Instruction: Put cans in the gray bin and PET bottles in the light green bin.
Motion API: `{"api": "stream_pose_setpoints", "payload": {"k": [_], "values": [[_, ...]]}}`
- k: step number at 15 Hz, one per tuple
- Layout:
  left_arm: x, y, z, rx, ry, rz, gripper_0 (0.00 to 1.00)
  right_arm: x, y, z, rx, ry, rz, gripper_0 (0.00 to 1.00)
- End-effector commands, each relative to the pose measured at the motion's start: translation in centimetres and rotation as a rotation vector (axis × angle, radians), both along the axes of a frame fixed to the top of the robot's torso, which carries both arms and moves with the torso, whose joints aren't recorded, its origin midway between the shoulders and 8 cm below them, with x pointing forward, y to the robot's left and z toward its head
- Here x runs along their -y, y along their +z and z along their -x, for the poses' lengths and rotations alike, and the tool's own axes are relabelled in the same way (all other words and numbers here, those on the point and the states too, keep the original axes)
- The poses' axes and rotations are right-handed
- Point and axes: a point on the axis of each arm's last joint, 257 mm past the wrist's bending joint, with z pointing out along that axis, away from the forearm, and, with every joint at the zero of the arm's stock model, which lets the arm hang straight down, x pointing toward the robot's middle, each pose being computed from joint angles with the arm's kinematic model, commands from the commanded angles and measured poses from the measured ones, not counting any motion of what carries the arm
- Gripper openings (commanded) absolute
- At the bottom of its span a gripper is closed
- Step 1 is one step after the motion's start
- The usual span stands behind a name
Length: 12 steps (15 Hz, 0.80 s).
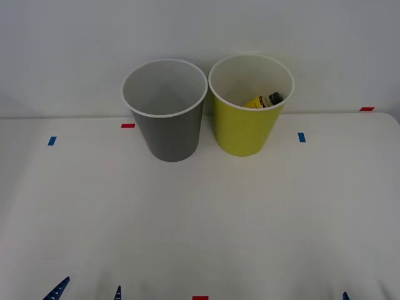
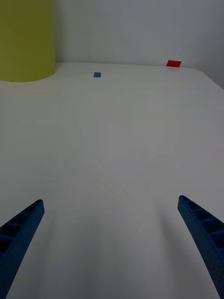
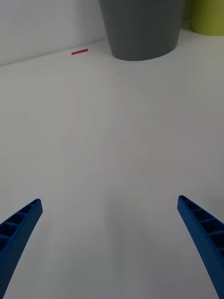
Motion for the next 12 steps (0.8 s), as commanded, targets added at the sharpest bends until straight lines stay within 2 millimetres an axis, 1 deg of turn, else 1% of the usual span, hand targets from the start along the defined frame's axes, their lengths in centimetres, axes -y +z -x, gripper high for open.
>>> {"api": "stream_pose_setpoints", "payload": {"k": [1,12], "values": [[-0.01,-0.03,0.01,-0.001,0.0,0.0,1.0,0.0,0.0,0.0,0.0,0.0,0.0,1.0],[-0.01,-0.03,0.01,-0.001,0.0,0.0,1.0,0.0,0.0,0.0,0.0,0.0,0.0,1.0]]}}
